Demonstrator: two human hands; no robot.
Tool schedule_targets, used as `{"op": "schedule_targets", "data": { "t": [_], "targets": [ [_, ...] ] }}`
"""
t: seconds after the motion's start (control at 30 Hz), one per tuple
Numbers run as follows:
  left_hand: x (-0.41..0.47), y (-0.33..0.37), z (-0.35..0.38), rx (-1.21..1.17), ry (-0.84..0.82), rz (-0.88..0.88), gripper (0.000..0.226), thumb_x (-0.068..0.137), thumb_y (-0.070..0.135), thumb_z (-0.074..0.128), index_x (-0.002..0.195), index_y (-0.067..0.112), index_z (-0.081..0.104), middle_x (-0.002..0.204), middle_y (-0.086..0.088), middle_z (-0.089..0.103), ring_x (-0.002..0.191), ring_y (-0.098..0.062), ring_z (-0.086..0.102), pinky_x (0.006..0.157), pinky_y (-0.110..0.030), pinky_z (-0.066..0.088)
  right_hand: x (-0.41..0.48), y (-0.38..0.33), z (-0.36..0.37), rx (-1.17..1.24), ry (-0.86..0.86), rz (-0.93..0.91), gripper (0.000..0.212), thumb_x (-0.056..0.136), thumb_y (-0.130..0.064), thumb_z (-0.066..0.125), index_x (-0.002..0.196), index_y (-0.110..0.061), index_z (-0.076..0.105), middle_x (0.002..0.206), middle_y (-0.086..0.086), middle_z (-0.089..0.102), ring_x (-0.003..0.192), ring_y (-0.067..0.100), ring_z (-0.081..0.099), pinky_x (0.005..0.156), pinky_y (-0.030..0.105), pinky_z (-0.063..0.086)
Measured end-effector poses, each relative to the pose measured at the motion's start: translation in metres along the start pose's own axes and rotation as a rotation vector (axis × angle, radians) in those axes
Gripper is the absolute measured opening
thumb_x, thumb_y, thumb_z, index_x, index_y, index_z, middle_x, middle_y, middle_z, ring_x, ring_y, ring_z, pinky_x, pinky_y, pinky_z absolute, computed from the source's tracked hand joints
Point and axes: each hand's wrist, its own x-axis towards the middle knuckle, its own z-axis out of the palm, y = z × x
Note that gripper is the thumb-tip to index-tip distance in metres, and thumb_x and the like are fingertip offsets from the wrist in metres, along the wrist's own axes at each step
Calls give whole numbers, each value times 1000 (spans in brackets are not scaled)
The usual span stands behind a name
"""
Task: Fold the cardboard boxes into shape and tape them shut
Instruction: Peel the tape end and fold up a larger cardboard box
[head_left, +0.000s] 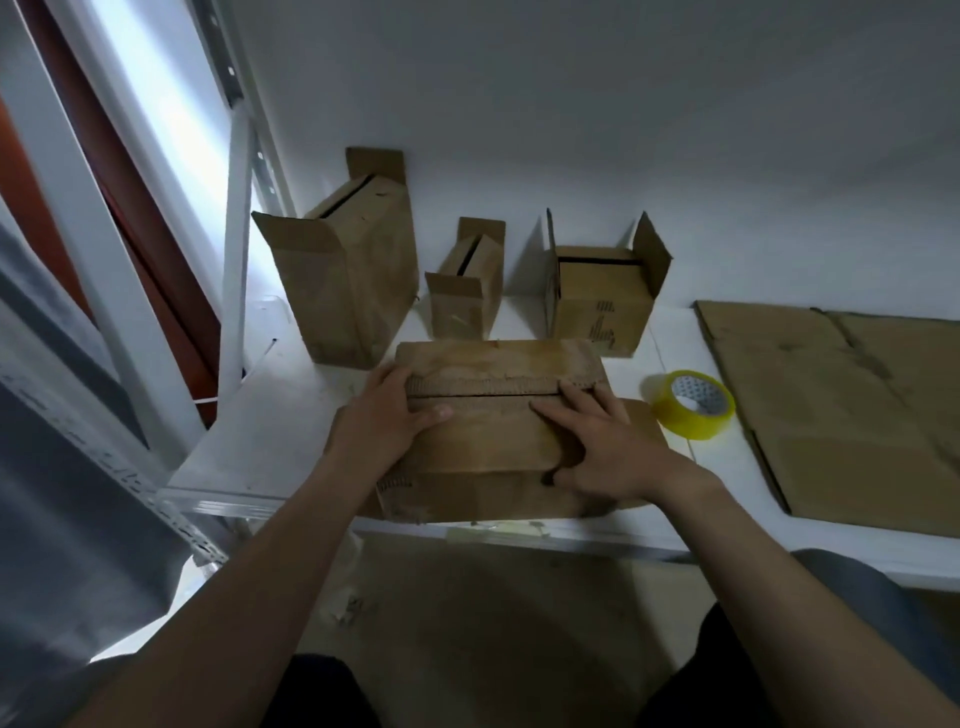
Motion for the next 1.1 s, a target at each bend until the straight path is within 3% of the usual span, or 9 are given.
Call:
{"op": "schedule_targets", "data": {
  "t": [0.1,0.17,0.3,0.53,0.67,0.77,0.87,0.97,1.1],
  "targets": [
    [-7,31,4,146,139,100,46,100,39,54,143,24,48,154,-5,43,142,-33,38,120,-58,23,-3,4,-10,0,-47,-31,92,81,-52,75,155,-51,20,168,-16,-4,154,22,-13,123,60,11],
    [-10,63,10,112,63,198,38,103,23,45,140,23,53,144,-8,54,131,-31,51,114,-50,37,-5,17,-25,84,-20,-24,74,84,-63,68,149,-52,36,166,-16,18,153,23,5,122,57,16],
    [-7,102,32,96,-18,129,35,104,23,48,136,12,56,138,-13,57,126,-31,53,109,-42,40,2,68,-49,252,378,72,23,97,-37,60,116,-39,70,131,-7,65,124,25,53,111,40,38],
    [9,128,54,130,-65,-60,61,94,51,56,143,20,38,155,-20,22,146,-48,16,111,-78,14,24,172,-27,-314,100,543,51,97,-27,57,146,-34,46,156,2,40,148,39,16,116,46,24],
    [10,129,56,37,40,-53,28,97,48,52,112,27,62,142,-9,45,142,-36,31,114,-76,2,23,168,-37,-202,406,456,35,96,-33,61,131,-26,62,127,10,64,131,38,38,102,42,41],
    [14,118,50,-283,156,-42,15,99,40,52,92,36,65,114,13,60,119,-14,50,119,-66,14,22,133,-65,204,582,275,37,90,-36,74,121,-16,68,112,13,69,110,32,60,88,39,52],
    [16,109,37,-637,134,-92,26,97,51,49,110,34,63,115,13,61,110,-13,55,99,-42,44,23,82,-85,462,616,71,35,85,-37,79,104,-9,73,92,8,69,82,20,65,69,33,53],
    [12,107,20,-688,72,61,53,86,77,40,119,40,54,110,25,52,102,2,50,76,-18,34,29,34,-88,625,496,-54,33,83,-41,80,100,-13,73,89,0,71,81,10,68,69,27,56],
    [21,93,3,-726,48,113,50,92,70,50,136,49,39,124,25,46,120,-6,44,85,-19,37,45,-5,-69,664,353,-198,39,86,-32,80,89,5,66,71,12,57,65,13,55,63,27,43]
  ]
}}
